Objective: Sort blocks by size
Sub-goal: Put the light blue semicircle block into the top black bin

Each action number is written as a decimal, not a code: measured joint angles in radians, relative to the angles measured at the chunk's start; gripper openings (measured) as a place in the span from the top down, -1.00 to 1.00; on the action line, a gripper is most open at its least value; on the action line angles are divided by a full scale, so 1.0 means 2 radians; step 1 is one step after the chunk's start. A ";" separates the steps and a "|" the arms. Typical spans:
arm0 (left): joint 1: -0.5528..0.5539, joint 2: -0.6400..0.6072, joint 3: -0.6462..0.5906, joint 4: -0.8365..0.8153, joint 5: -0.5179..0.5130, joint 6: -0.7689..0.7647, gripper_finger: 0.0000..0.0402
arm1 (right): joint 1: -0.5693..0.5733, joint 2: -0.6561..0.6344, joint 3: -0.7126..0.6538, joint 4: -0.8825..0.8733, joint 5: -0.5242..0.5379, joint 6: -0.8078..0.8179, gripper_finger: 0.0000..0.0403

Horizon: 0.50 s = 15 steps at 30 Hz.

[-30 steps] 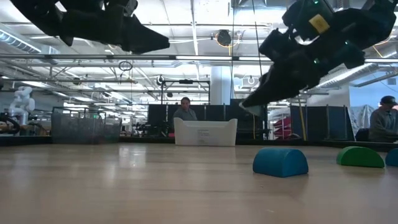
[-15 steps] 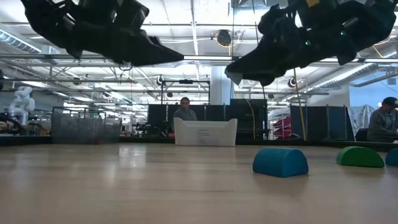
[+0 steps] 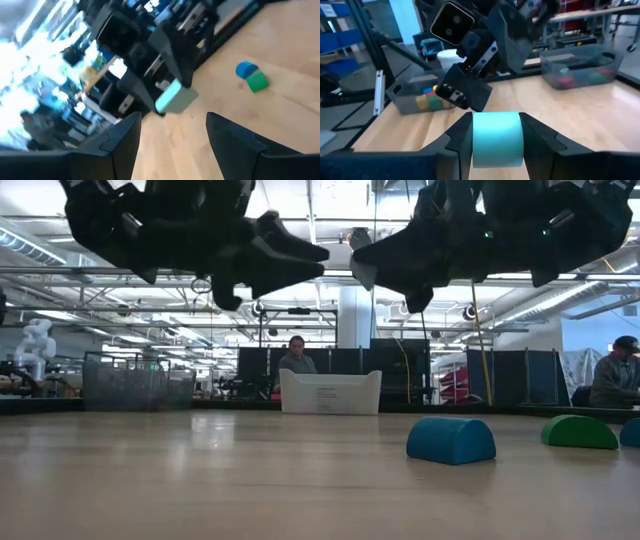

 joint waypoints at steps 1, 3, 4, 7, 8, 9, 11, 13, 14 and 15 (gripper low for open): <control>-0.002 0.004 0.005 0.000 0.000 0.018 -0.13 | 0.000 0.000 0.000 -0.003 -0.005 0.001 0.40; -0.004 0.012 0.015 0.000 0.000 0.046 -0.13 | 0.000 0.000 0.000 -0.007 -0.011 0.001 0.40; -0.004 0.015 0.020 0.000 0.000 0.054 -0.13 | 0.000 0.000 0.000 -0.008 -0.011 0.001 0.40; -0.004 0.026 0.043 -0.015 0.000 0.048 -0.13 | 0.000 0.000 0.000 -0.008 -0.011 0.001 0.40; -0.004 0.028 0.054 -0.031 0.000 0.044 -0.13 | 0.000 0.000 0.000 -0.008 -0.011 0.001 0.40; -0.004 0.031 0.065 -0.050 0.000 0.043 -0.13 | 0.000 0.000 0.000 -0.008 -0.011 0.001 0.40; -0.004 0.035 0.086 -0.092 0.001 0.052 -0.13 | 0.000 0.000 0.000 -0.008 -0.010 0.000 0.40; -0.004 0.045 0.105 -0.121 0.001 0.071 -0.13 | 0.000 0.000 0.000 -0.008 -0.011 0.000 0.40; -0.004 0.047 0.110 -0.133 0.001 0.081 -0.13 | 0.000 0.000 0.000 -0.009 -0.010 0.000 0.40; -0.004 0.050 0.114 -0.138 0.001 0.090 -0.13 | 0.000 0.000 0.000 -0.009 -0.010 0.000 0.40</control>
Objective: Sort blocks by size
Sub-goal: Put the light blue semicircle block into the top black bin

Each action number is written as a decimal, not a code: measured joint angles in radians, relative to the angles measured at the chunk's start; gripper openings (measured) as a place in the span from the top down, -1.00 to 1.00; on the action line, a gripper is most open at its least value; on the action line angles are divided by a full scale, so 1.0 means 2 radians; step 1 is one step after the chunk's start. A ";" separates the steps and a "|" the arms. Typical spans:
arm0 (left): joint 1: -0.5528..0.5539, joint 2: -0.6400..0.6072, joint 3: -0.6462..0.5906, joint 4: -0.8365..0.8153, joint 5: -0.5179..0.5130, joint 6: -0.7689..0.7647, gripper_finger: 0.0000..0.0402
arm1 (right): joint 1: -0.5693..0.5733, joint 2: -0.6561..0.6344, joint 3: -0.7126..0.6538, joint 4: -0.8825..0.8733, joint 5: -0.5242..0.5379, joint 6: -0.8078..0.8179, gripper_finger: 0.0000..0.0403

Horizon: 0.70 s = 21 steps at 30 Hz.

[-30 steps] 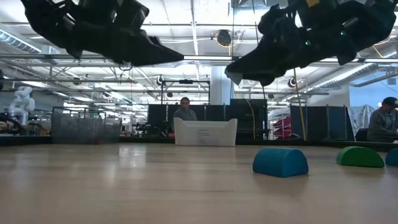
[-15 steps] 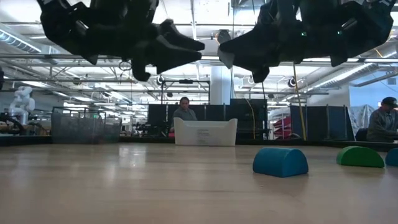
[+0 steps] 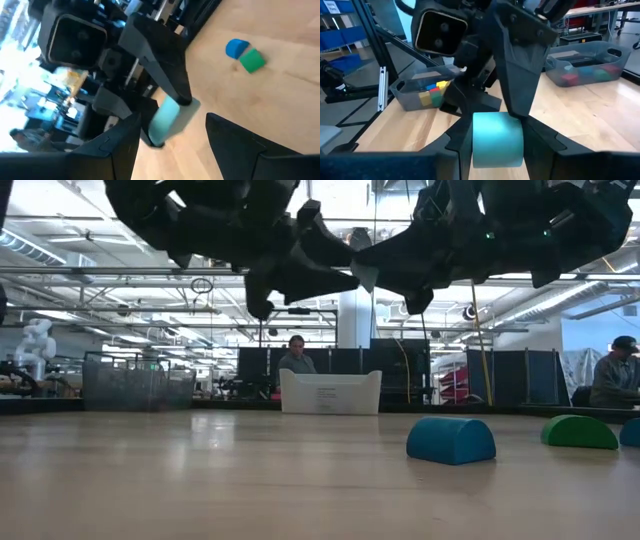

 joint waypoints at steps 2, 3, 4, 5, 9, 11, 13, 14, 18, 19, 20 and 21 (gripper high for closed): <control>0.000 0.007 0.007 0.004 0.001 0.024 -0.13 | 0.000 0.000 0.000 0.000 0.000 0.000 0.40; 0.000 0.007 0.007 0.002 0.001 0.037 -0.13 | 0.000 0.000 0.000 0.000 0.000 0.000 0.40; 0.000 0.007 0.007 0.001 0.001 0.051 -0.13 | 0.000 0.000 0.000 0.000 0.000 0.000 0.40; 0.000 0.007 0.007 0.001 0.001 0.066 -0.13 | 0.000 0.000 0.000 0.000 0.000 0.000 0.40; 0.000 0.007 0.007 0.004 0.002 0.090 -0.11 | 0.000 0.000 0.000 0.000 0.000 0.000 0.40; 0.000 0.007 0.007 0.004 0.002 0.102 -0.07 | -0.001 0.000 0.000 0.001 0.000 0.002 0.40; 0.000 0.010 0.007 0.006 0.002 0.114 -0.02 | -0.001 0.000 0.000 0.003 0.000 0.002 0.40; 0.000 0.014 0.008 0.009 0.002 0.120 0.01 | -0.001 0.000 0.000 0.005 0.000 0.002 0.40; 0.000 0.029 0.023 0.007 -0.001 0.128 0.13 | -0.001 0.000 0.000 0.007 0.001 0.003 0.40; 0.000 0.034 0.027 0.008 -0.001 0.129 0.16 | -0.001 0.000 0.000 0.009 0.002 0.004 0.40; -0.001 0.038 0.031 0.008 -0.002 0.129 0.18 | -0.001 0.000 0.000 0.008 0.002 0.006 0.40; -0.001 0.042 0.034 0.005 -0.004 0.129 0.20 | -0.001 0.000 0.000 0.006 0.002 0.010 0.40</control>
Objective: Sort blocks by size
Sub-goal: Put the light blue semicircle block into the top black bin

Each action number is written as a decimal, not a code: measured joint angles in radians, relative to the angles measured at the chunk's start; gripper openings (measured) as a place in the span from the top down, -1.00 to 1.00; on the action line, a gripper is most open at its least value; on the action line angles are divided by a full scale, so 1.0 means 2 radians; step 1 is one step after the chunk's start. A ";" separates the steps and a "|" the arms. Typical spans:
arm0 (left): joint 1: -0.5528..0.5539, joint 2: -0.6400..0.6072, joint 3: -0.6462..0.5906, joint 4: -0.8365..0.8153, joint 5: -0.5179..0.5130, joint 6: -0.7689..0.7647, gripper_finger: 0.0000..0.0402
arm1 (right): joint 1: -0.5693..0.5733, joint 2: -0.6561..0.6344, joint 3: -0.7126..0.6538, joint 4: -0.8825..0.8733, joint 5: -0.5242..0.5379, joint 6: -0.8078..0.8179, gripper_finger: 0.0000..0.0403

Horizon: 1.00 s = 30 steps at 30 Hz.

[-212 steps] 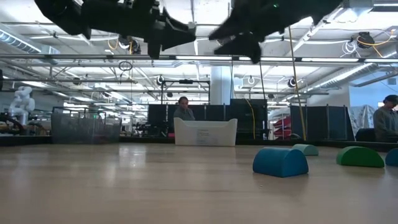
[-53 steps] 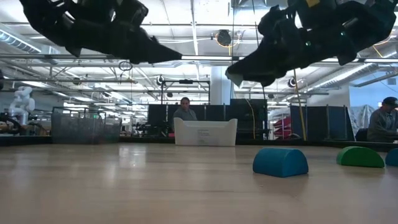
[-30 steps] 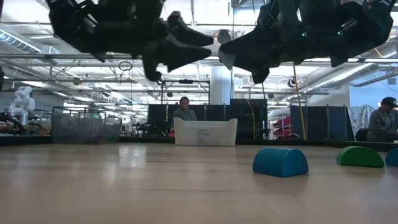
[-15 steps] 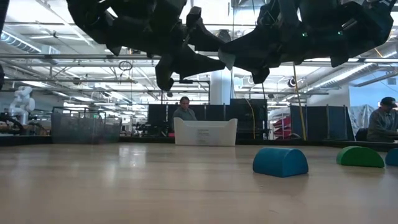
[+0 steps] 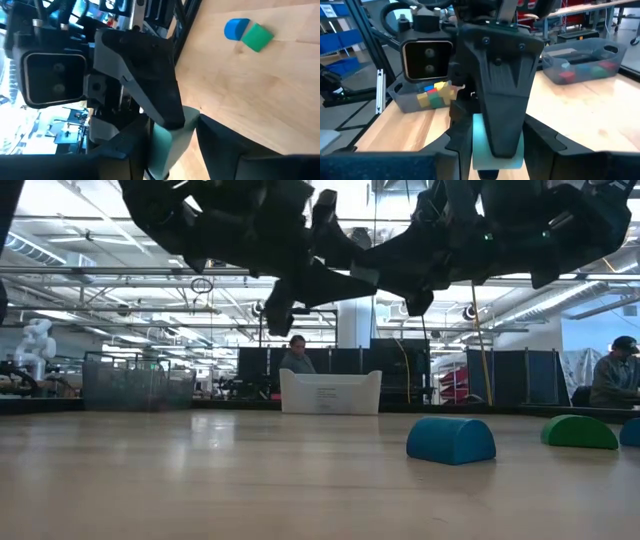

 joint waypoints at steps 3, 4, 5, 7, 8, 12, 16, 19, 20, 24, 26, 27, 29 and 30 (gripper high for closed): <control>0.000 0.008 0.007 0.001 -0.003 0.001 0.29 | 0.000 0.000 -0.001 -0.001 0.000 0.005 0.40; 0.000 0.008 0.009 0.000 -0.003 0.000 0.32 | 0.000 0.000 -0.001 0.000 0.000 0.006 0.40; 0.000 0.008 0.010 0.001 -0.004 0.000 0.36 | 0.000 0.000 -0.001 0.001 0.000 0.008 0.40; 0.000 0.008 0.010 0.004 -0.011 -0.001 0.44 | 0.000 0.000 -0.001 0.005 0.002 0.011 0.40; -0.001 0.008 0.010 0.006 -0.017 -0.001 0.48 | 0.000 0.000 0.000 0.005 0.003 0.013 0.40; -0.005 0.008 0.011 0.008 -0.047 -0.001 0.59 | -0.001 0.000 0.000 0.008 0.006 0.016 0.36; -0.007 0.008 0.011 0.010 -0.057 -0.039 0.60 | -0.001 0.000 0.000 0.014 0.006 0.014 0.28; -0.007 0.003 0.011 0.008 -0.073 -0.075 0.60 | 0.000 -0.006 0.000 0.015 0.007 0.012 0.22; -0.007 -0.001 0.011 0.006 -0.081 -0.086 0.60 | 0.001 -0.011 0.000 0.014 0.010 0.012 0.20; -0.008 -0.019 0.010 -0.004 -0.126 -0.132 0.60 | 0.002 -0.047 0.001 -0.021 0.020 0.015 0.18; -0.007 -0.032 0.010 -0.019 -0.134 -0.140 0.60 | 0.003 -0.074 0.001 -0.066 0.036 0.015 0.19; -0.007 -0.038 0.010 -0.029 -0.140 -0.143 0.60 | 0.004 -0.089 0.001 -0.090 0.044 0.016 0.19; -0.004 -0.049 0.008 -0.050 -0.172 -0.151 0.60 | 0.006 -0.117 0.001 -0.135 0.059 0.023 0.20; -0.003 -0.053 0.009 -0.058 -0.191 -0.151 0.60 | 0.008 -0.132 0.001 -0.163 0.068 0.029 0.20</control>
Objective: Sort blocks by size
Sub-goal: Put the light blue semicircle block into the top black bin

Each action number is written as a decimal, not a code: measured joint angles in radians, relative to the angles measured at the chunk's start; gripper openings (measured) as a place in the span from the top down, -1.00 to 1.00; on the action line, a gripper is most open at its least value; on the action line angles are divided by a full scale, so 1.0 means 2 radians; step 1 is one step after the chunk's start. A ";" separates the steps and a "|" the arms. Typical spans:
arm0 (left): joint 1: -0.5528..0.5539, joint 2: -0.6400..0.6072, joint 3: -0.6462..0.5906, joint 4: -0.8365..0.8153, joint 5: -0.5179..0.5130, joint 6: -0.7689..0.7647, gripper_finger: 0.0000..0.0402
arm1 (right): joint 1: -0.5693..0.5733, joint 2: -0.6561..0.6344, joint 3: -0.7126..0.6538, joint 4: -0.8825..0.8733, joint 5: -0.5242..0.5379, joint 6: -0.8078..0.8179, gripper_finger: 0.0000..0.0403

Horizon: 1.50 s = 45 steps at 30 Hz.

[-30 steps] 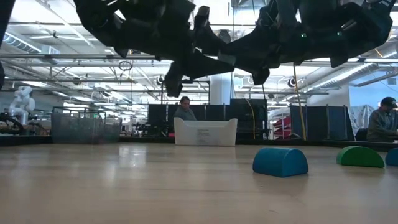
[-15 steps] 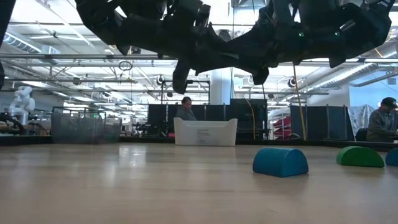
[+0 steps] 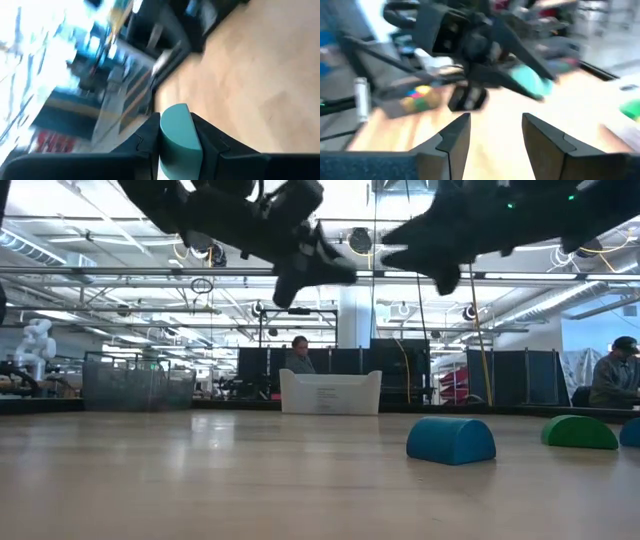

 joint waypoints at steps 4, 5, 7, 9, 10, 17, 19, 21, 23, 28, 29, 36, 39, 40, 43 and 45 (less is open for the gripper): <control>0.005 -0.022 0.000 -0.052 -0.053 -0.021 0.60 | 0.018 -0.043 0.000 -0.077 0.071 0.017 0.20; 0.011 -0.029 -0.002 -0.062 -0.053 -0.038 0.60 | 0.026 -0.051 0.000 -0.091 0.085 0.021 0.20; 0.025 -0.040 -0.011 -0.078 -0.053 -0.074 0.60 | 0.040 -0.061 0.000 -0.119 0.112 0.032 0.20; 0.038 -0.051 -0.021 -0.090 -0.052 -0.106 0.60 | 0.054 -0.065 0.000 -0.139 0.139 0.043 0.20; 0.045 -0.058 -0.028 -0.093 -0.051 -0.119 0.60 | 0.062 -0.066 0.000 -0.144 0.151 0.050 0.20; 0.107 -0.113 -0.086 -0.108 -0.056 -0.188 0.60 | 0.103 -0.051 0.000 -0.178 0.184 0.101 0.20; 0.127 -0.134 -0.101 -0.122 -0.056 -0.206 0.60 | 0.111 -0.041 0.000 -0.191 0.184 0.123 0.20; 0.144 -0.152 -0.116 -0.132 -0.067 -0.220 0.60 | 0.117 -0.027 0.000 -0.209 0.184 0.146 0.20; 0.160 -0.175 -0.129 -0.144 -0.076 -0.233 0.60 | 0.122 -0.007 0.000 -0.219 0.183 0.167 0.20; 0.209 -0.221 -0.151 -0.184 -0.104 -0.269 0.58 | 0.129 0.051 -0.001 -0.220 0.183 0.214 0.20; 0.219 -0.228 -0.155 -0.187 -0.105 -0.273 0.58 | 0.130 0.062 -0.001 -0.220 0.183 0.223 0.20; 0.293 -0.266 -0.167 -0.259 -0.107 -0.316 0.56 | 0.131 0.116 -0.001 -0.211 0.184 0.281 0.20; 0.324 -0.266 -0.167 -0.286 -0.107 -0.337 0.57 | 0.131 0.128 -0.001 -0.195 0.184 0.283 0.20; 0.335 -0.266 -0.167 -0.293 -0.107 -0.347 0.57 | 0.131 0.130 -0.001 -0.188 0.184 0.281 0.20; 0.368 -0.266 -0.167 -0.327 -0.106 -0.380 0.58 | 0.131 0.132 -0.001 -0.170 0.184 0.270 0.20; 0.388 -0.266 -0.167 -0.348 -0.105 -0.400 0.57 | 0.131 0.132 -0.001 -0.163 0.184 0.261 0.20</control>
